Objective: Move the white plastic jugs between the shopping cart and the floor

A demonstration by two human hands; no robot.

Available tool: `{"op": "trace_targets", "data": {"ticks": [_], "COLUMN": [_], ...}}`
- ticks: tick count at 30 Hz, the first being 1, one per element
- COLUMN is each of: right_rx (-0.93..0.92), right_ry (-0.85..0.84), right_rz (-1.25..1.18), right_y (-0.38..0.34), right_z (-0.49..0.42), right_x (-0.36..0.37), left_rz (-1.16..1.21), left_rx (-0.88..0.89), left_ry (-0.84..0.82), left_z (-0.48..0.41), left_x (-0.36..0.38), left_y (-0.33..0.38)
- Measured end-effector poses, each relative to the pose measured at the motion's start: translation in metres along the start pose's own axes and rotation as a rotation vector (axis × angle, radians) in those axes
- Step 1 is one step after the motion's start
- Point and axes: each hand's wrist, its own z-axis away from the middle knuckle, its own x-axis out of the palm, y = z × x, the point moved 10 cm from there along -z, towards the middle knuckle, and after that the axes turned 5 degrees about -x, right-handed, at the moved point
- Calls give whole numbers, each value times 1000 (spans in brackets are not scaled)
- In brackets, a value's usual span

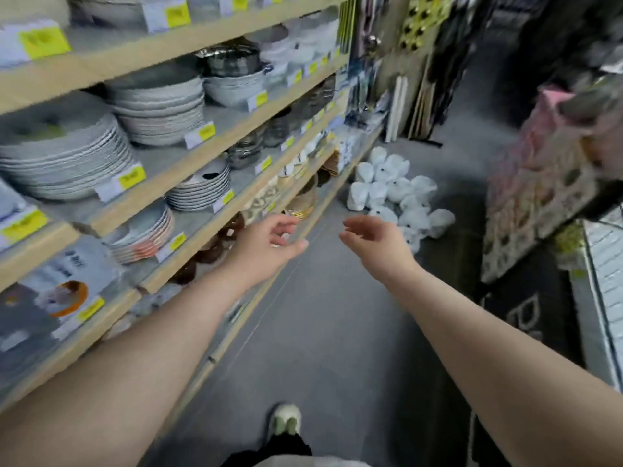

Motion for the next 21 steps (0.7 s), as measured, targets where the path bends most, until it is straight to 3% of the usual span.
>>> {"op": "trace_targets", "data": {"ticks": [10, 21], "right_rx": [223, 362], "right_ry": [271, 338], "right_rz": [-46, -51], "right_y": [85, 193], "right_z": [-149, -333], "right_x": [-98, -217], "left_rz": [-98, -154], "left_rx": [54, 54], "left_ry": [-248, -368], "left_z": [-212, -421], "left_x": [92, 235], "left_y": [54, 105]}}
